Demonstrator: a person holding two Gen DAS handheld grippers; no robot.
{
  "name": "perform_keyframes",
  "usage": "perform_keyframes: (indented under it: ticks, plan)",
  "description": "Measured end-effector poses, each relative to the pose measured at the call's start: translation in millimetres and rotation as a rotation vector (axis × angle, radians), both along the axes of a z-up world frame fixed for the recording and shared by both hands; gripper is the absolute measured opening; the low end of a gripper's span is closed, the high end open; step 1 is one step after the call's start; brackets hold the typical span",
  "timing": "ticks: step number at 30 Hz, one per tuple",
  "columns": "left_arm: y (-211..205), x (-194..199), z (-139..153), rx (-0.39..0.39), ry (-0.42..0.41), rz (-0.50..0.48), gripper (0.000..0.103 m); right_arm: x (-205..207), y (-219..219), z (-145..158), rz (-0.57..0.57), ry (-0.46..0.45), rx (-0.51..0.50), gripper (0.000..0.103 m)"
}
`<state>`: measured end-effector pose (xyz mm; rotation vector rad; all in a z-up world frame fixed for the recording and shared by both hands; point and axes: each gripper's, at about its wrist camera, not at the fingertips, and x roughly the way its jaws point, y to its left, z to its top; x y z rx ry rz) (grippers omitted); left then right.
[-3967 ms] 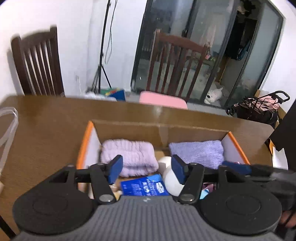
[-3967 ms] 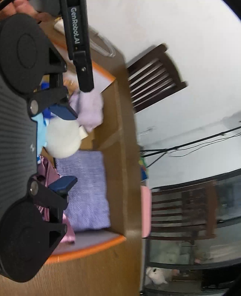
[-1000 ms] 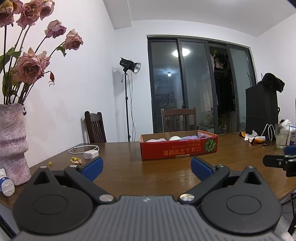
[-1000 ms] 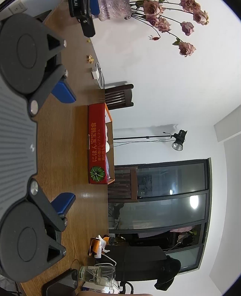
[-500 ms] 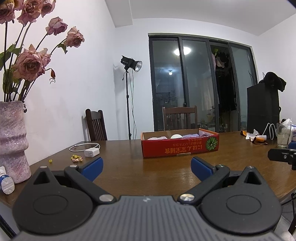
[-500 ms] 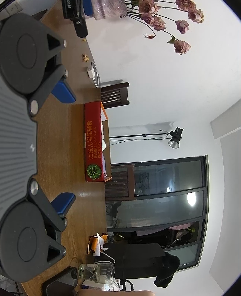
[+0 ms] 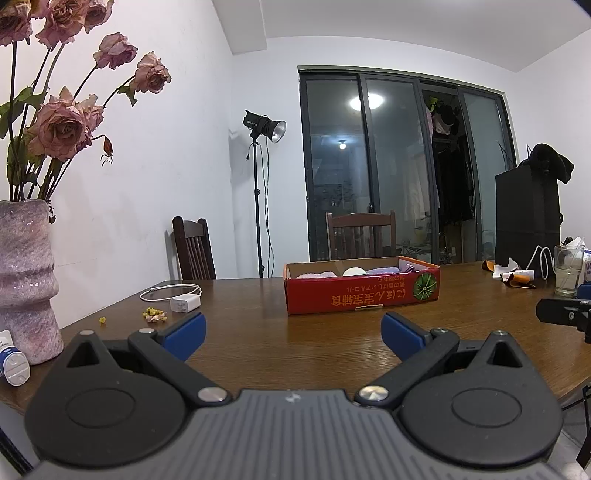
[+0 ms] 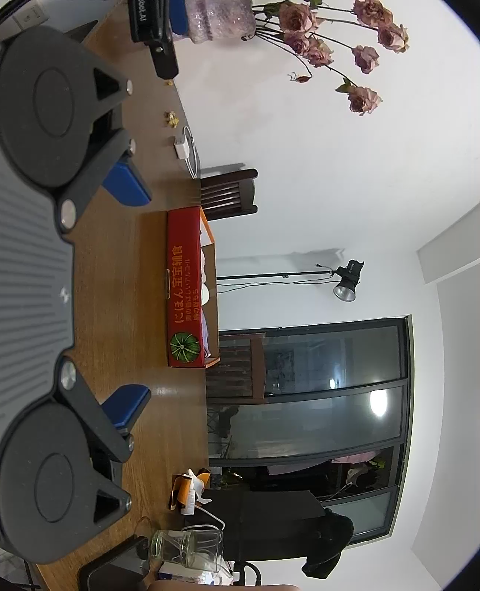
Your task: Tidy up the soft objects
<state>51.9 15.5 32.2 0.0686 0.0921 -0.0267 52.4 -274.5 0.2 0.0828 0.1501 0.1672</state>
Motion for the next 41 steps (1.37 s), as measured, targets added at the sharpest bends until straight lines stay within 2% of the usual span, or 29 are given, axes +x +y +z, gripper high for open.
perform_keyframes:
  ticks: [41]
  plan:
    - [-1.6, -3.3, -0.4, -0.028, -0.018, -0.003, 0.103, -1.0, 1.1, -3.4, -0.022, -0.013, 0.007, 0.103]
